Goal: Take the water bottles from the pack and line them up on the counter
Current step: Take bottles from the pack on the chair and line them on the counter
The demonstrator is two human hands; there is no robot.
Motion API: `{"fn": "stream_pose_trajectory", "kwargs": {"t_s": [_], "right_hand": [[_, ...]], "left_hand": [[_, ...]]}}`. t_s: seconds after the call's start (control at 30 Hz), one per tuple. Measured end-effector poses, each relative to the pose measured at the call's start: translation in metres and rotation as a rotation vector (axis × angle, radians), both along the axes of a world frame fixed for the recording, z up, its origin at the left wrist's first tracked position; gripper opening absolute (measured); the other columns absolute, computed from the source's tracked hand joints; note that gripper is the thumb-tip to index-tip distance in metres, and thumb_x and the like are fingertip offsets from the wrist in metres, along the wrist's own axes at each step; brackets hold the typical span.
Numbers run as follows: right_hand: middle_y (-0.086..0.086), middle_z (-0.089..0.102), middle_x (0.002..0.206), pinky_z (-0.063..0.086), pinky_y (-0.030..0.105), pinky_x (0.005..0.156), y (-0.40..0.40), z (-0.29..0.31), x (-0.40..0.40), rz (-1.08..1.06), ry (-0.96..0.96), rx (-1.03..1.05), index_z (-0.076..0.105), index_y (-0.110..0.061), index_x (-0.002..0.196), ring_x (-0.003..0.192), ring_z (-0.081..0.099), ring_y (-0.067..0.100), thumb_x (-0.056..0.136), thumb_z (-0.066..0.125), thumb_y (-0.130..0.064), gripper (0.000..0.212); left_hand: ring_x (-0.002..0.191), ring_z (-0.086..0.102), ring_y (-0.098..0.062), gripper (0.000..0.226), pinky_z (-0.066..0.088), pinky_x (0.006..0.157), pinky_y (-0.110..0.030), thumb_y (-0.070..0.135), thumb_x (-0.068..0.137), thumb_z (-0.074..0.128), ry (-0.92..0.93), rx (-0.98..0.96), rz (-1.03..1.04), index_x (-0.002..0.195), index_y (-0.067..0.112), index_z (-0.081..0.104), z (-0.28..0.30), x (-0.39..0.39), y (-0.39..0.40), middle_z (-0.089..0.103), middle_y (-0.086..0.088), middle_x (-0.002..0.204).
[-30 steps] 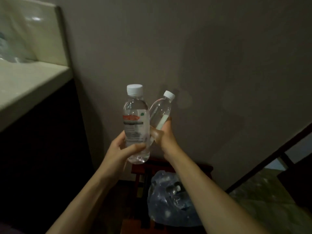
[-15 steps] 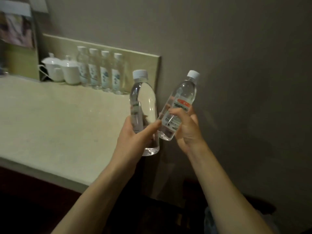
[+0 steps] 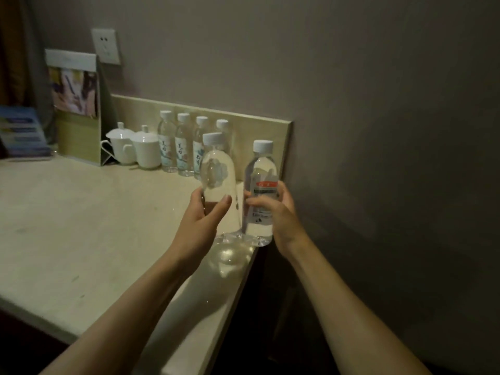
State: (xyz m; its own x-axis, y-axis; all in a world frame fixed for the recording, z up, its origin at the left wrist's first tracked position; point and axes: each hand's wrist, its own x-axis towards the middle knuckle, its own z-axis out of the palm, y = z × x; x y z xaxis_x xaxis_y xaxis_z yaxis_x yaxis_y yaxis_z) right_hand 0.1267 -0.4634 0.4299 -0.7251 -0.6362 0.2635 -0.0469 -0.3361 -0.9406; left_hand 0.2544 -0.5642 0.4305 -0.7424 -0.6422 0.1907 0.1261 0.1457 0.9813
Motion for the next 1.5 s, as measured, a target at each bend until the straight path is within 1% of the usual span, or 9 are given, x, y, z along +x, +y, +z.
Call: {"fn": "stream_pose_trajectory", "kwargs": {"t_s": [0.23, 0.47, 0.57, 0.73, 0.83, 1.0, 1.13, 1.23, 1.5], "right_hand": [[-0.001, 0.074, 0.107, 0.058, 0.027, 0.082, -0.032, -0.016, -0.040, 0.060, 0.027, 0.017, 0.060, -0.023, 0.118, 0.101, 0.071, 0.018, 0.081, 0.076, -0.024, 0.040], [0.004, 0.070, 0.115, 0.056, 0.050, 0.092, -0.058, -0.029, -0.060, 0.037, -0.034, 0.009, 0.052, -0.025, 0.131, 0.107, 0.069, 0.024, 0.075, 0.078, -0.024, 0.061], [0.001, 0.067, 0.120, 0.059, 0.039, 0.088, -0.069, -0.028, -0.059, 0.047, 0.075, 0.051, 0.036, -0.028, 0.143, 0.109, 0.068, 0.018, 0.072, 0.083, -0.023, 0.085], [-0.006, 0.063, 0.116, 0.057, 0.019, 0.074, -0.071, -0.039, -0.050, -0.137, 0.184, 0.133, 0.034, -0.032, 0.132, 0.104, 0.068, 0.004, 0.059, 0.090, -0.036, 0.092], [-0.008, 0.064, 0.112, 0.056, 0.016, 0.071, -0.073, -0.043, -0.043, -0.276, 0.224, 0.237, 0.045, -0.039, 0.116, 0.100, 0.068, 0.000, 0.056, 0.091, -0.045, 0.075], [-0.013, 0.071, 0.108, 0.057, 0.022, 0.071, -0.058, -0.034, -0.036, -0.310, 0.172, 0.395, 0.057, -0.049, 0.107, 0.099, 0.069, 0.004, 0.048, 0.087, -0.059, 0.067], [-0.009, 0.072, 0.109, 0.058, 0.029, 0.081, -0.054, -0.029, -0.028, -0.356, 0.200, 0.447, 0.057, -0.040, 0.115, 0.102, 0.068, 0.008, 0.057, 0.082, -0.053, 0.065], [-0.009, 0.070, 0.110, 0.056, 0.030, 0.084, -0.056, -0.030, -0.026, -0.375, 0.186, 0.438, 0.053, -0.035, 0.118, 0.101, 0.069, 0.005, 0.060, 0.081, -0.049, 0.066], [-0.009, 0.068, 0.106, 0.058, 0.021, 0.071, -0.063, -0.038, -0.033, -0.440, 0.207, 0.511, 0.047, -0.038, 0.109, 0.094, 0.069, -0.001, 0.055, 0.085, -0.057, 0.069]], "left_hand": [[0.098, 0.066, -0.023, 0.050, 0.057, 0.084, -0.046, 0.026, 0.079, 0.082, -0.053, -0.091, 0.222, 0.116, 0.012, 0.050, -0.009, -0.046, -0.039, 0.064, -0.007, 0.109], [0.087, 0.064, -0.005, 0.056, 0.052, 0.070, -0.023, 0.027, 0.072, 0.087, -0.034, -0.193, 0.268, 0.106, 0.019, 0.043, -0.015, -0.077, -0.073, 0.061, 0.007, 0.095], [0.090, 0.064, -0.009, 0.058, 0.054, 0.075, -0.027, 0.036, 0.073, 0.085, -0.005, -0.217, 0.264, 0.108, 0.018, 0.041, -0.016, -0.089, -0.085, 0.059, 0.006, 0.099], [0.102, 0.062, -0.003, 0.080, 0.054, 0.087, -0.024, 0.035, 0.075, 0.084, 0.020, -0.238, 0.047, 0.137, 0.025, 0.033, -0.017, -0.094, -0.101, 0.056, 0.014, 0.112], [0.110, 0.055, -0.014, 0.054, 0.053, 0.096, -0.032, 0.035, 0.080, 0.079, -0.046, -0.351, -0.036, 0.124, 0.026, 0.048, -0.019, -0.090, -0.112, 0.048, -0.001, 0.121], [0.118, 0.059, -0.015, 0.054, 0.053, 0.100, -0.035, 0.024, 0.089, 0.070, 0.001, -0.236, -0.359, 0.130, 0.026, 0.035, -0.021, -0.079, -0.118, 0.054, 0.000, 0.130], [0.104, 0.062, 0.011, 0.059, 0.056, 0.090, -0.019, 0.027, 0.094, 0.061, 0.013, -0.171, -0.559, 0.134, 0.045, 0.021, -0.022, -0.076, -0.128, 0.057, 0.028, 0.118], [0.104, 0.058, 0.018, 0.072, 0.050, 0.074, -0.002, 0.016, 0.094, 0.063, -0.049, -0.292, -0.651, 0.145, 0.039, 0.017, -0.026, -0.076, -0.145, 0.054, 0.028, 0.120], [0.119, 0.058, -0.013, 0.081, 0.054, 0.098, -0.035, 0.035, 0.078, 0.080, 0.033, -0.529, -0.212, 0.143, 0.026, 0.034, -0.039, -0.096, -0.140, 0.058, 0.004, 0.134]]}}
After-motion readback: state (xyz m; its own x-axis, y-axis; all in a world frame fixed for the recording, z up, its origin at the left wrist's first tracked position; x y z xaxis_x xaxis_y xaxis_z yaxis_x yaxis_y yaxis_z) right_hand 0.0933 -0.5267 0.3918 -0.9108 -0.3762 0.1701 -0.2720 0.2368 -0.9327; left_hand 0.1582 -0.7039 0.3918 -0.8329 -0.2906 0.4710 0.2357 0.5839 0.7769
